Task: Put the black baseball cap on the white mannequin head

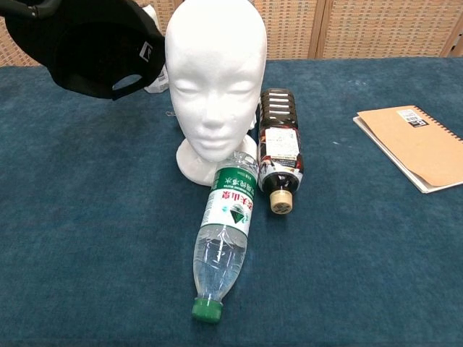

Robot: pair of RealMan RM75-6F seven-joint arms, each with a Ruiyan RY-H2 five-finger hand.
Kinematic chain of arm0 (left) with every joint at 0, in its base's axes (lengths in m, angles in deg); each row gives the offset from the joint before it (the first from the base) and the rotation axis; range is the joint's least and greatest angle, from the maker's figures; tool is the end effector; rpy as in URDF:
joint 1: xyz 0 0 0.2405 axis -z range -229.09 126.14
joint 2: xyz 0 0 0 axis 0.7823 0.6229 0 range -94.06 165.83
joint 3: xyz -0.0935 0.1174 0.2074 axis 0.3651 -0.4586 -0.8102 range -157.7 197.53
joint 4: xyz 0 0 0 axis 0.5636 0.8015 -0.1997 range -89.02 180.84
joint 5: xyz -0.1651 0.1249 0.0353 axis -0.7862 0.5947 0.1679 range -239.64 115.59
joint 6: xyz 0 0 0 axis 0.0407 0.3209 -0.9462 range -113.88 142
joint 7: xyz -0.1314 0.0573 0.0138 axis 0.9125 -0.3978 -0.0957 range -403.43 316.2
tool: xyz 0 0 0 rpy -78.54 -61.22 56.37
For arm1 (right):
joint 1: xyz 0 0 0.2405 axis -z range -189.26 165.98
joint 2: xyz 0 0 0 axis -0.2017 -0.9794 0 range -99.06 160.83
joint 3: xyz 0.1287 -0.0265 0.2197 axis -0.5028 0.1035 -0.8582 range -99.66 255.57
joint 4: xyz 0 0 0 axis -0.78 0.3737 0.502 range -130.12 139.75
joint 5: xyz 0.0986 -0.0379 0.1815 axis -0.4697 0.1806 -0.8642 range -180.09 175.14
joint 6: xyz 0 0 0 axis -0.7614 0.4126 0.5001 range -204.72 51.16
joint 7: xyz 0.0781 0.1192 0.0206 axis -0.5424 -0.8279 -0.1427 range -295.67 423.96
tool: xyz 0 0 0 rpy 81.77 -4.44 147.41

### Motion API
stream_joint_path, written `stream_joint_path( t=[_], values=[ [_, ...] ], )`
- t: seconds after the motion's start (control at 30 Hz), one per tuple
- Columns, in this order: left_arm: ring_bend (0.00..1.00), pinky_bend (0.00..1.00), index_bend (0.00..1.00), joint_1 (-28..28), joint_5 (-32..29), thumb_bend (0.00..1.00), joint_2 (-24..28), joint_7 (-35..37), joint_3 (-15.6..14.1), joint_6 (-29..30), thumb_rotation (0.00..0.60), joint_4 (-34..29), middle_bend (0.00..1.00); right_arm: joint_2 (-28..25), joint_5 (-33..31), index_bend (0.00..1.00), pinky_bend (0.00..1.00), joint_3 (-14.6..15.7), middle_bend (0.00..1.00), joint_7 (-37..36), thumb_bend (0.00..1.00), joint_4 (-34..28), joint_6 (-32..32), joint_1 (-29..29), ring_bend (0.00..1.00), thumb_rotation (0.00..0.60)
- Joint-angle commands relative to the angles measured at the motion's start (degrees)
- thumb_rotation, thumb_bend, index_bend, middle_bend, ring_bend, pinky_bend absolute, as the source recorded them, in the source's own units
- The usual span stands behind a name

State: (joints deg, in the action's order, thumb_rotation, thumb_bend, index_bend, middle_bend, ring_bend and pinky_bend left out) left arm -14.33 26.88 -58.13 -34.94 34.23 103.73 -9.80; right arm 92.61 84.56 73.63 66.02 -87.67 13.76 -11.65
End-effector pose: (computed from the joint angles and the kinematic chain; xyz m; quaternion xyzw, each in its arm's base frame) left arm -0.1825 0.3668 0.0828 -0.5854 -0.1782 -0.6223 0.4881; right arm -0.3175 -0.1592 0.1872 0.5733 -0.3502 0.3819 0.6347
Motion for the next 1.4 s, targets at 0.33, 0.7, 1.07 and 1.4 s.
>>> stream_joint_path(
  t=[0.33, 0.7, 1.07, 1.4],
  values=[
    [0.49, 0.79, 0.87, 5.03, 2.0, 0.77, 2.93, -4.82, 3.3, 0.23, 0.6, -7.44, 0.59, 0.14, -0.01, 0.34, 0.34, 0.05, 0.38, -0.26, 0.09, 0.29, -0.11, -0.01, 0.41, 0.6],
    [0.5, 0.79, 0.87, 11.11, 3.88, 0.76, 2.5, -8.8, 5.46, -2.0, 0.6, -11.13, 0.59, 0.27, 0.03, 0.34, 0.34, 0.14, 0.38, -0.72, 0.09, 0.77, 0.01, 0.13, 0.41, 0.6],
    [0.49, 0.79, 0.87, 15.23, 7.6, 0.76, 1.72, -13.59, 3.83, -3.74, 0.6, -13.86, 0.59, 0.15, -0.19, 0.34, 0.34, 0.01, 0.38, -2.11, 0.09, 1.58, 0.77, 0.65, 0.41, 0.6],
    [0.5, 0.79, 0.87, 13.61, 11.64, 0.76, 3.57, -17.06, 0.39, -1.08, 0.6, -18.11, 0.59, 0.38, -0.12, 0.34, 0.34, 0.02, 0.38, -3.1, 0.09, 2.34, 1.02, 0.87, 0.41, 0.6]
  ],
)
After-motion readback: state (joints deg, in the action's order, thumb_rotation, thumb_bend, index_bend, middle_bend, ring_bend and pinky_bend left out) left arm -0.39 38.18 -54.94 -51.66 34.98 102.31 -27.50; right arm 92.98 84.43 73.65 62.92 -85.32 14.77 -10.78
